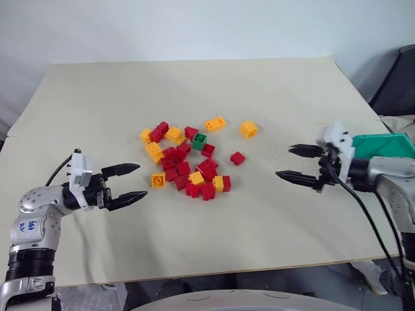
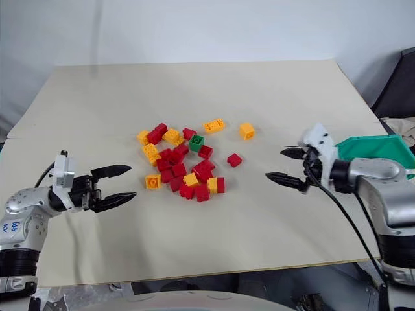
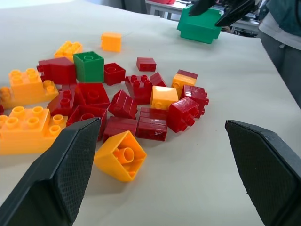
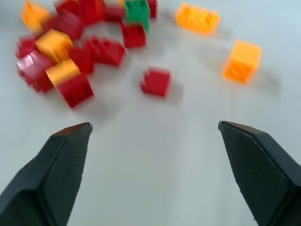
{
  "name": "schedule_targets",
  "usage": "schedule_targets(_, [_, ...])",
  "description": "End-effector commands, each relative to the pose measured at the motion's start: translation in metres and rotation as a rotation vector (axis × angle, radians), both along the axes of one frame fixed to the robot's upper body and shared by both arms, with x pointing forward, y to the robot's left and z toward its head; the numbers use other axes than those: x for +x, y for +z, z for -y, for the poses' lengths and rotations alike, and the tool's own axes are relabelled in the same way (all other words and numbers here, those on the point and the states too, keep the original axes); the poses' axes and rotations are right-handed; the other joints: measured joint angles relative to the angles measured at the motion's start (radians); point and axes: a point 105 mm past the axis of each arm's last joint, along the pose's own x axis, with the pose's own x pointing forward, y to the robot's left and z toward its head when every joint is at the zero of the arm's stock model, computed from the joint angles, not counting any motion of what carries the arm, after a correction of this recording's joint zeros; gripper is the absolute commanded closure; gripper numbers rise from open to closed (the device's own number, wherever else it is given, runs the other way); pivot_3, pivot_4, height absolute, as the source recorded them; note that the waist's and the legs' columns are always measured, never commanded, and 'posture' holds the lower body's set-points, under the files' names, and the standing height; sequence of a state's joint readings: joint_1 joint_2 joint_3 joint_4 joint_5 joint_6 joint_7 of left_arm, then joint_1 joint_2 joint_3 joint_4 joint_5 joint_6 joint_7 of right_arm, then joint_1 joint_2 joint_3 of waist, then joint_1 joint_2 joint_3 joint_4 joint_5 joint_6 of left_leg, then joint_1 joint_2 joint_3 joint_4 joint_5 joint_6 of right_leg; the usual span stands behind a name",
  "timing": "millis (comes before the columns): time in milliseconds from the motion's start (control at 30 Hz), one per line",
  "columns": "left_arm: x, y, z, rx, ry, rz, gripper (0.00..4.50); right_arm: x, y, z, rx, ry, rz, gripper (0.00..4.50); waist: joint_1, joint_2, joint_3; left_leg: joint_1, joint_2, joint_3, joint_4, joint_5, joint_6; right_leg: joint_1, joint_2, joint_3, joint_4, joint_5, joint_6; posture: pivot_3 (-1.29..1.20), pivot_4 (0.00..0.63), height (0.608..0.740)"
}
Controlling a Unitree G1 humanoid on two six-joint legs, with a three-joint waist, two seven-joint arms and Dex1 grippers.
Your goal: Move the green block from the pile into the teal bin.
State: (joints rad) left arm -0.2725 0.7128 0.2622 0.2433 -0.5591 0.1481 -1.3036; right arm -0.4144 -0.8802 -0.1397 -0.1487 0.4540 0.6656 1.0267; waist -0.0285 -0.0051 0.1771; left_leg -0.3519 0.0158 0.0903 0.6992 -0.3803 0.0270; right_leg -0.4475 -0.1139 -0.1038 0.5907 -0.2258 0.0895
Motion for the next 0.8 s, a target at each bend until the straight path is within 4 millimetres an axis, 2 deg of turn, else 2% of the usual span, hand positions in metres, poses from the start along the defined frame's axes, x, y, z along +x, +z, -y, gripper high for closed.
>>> schedule_targets(33, [0.002,0.01,0.0,0.012,-0.008,0.046,0.0,0.004,0.015,-0.015,0.012,0.029,0.06,0.02,0.0,0.0,0.0,0.0,0.0,0.0,0.0,0.0,0.0,0.0,0.0,0.0,0.0,0.0,0.0,0.0,0.15,0.74])
schedule_targets(167, [0.004,0.01,0.001,0.012,-0.011,0.049,0.0,0.017,0.016,-0.034,0.006,0.043,0.08,0.02,0.002,0.0,0.0,0.0,0.0,0.0,0.0,0.0,-0.001,0.0,-0.001,0.0,0.001,0.0,0.0,0.0,0.15,0.74])
schedule_targets(233, [0.006,0.012,0.002,0.012,-0.013,0.061,0.0,0.04,0.01,-0.072,0.013,0.09,0.046,0.02,-0.005,0.0,0.0,0.0,0.0,0.0,0.0,0.0,-0.001,0.0,-0.001,0.0,0.0,0.0,0.0,0.0,0.15,0.74])
schedule_targets(300, [0.006,0.013,0.003,0.012,-0.016,0.068,0.0,0.056,0.009,-0.099,0.008,0.12,0.041,0.02,-0.012,0.0,0.0,0.0,0.0,0.002,0.001,0.0,0.0,-0.001,-0.001,0.002,0.001,0.001,0.001,0.0,0.15,0.74])
schedule_targets(500, [0.002,0.011,0.002,0.009,0.001,0.072,0.0,0.099,0.008,-0.138,-0.018,0.075,0.051,0.02,-0.002,0.001,0.0,-0.007,-0.002,0.003,0.0,0.001,-0.001,-0.009,-0.001,-0.001,0.003,0.001,0.0,0.0,0.15,0.74])
schedule_targets(567, [0.001,0.01,0.002,0.009,0.005,0.071,0.0,0.105,0.003,-0.143,-0.04,0.065,0.026,0.02,-0.002,0.001,0.0,-0.012,-0.003,0.004,0.002,0.001,0.0,-0.014,-0.003,-0.003,0.004,0.001,0.0,0.0,0.15,0.74])
schedule_targets(633, [-0.004,0.007,0.002,0.002,0.019,0.072,0.0,0.116,-0.004,-0.164,-0.04,0.041,0.002,0.02,-0.009,0.001,0.0,-0.016,-0.003,0.003,0.004,0.001,0.0,-0.015,-0.002,-0.006,0.003,0.001,0.0,0.0,0.15,0.74])
schedule_targets(700, [-0.007,0.005,0.002,-0.003,0.033,0.072,0.0,0.119,-0.009,-0.183,-0.037,0.055,0.002,0.02,-0.025,0.001,0.0,-0.016,-0.003,0.004,0.003,0.001,0.0,-0.016,-0.002,-0.007,0.002,0.001,0.0,0.0,0.15,0.74])
schedule_targets(800, [-0.01,0.003,0.001,-0.003,0.043,0.07,0.0,0.119,-0.01,-0.195,-0.018,0.075,-0.001,0.02,-0.031,0.001,0.001,-0.016,-0.001,0.004,0.002,0.002,-0.001,-0.016,-0.001,-0.011,0.002,0.001,0.0,0.0,0.15,0.74])
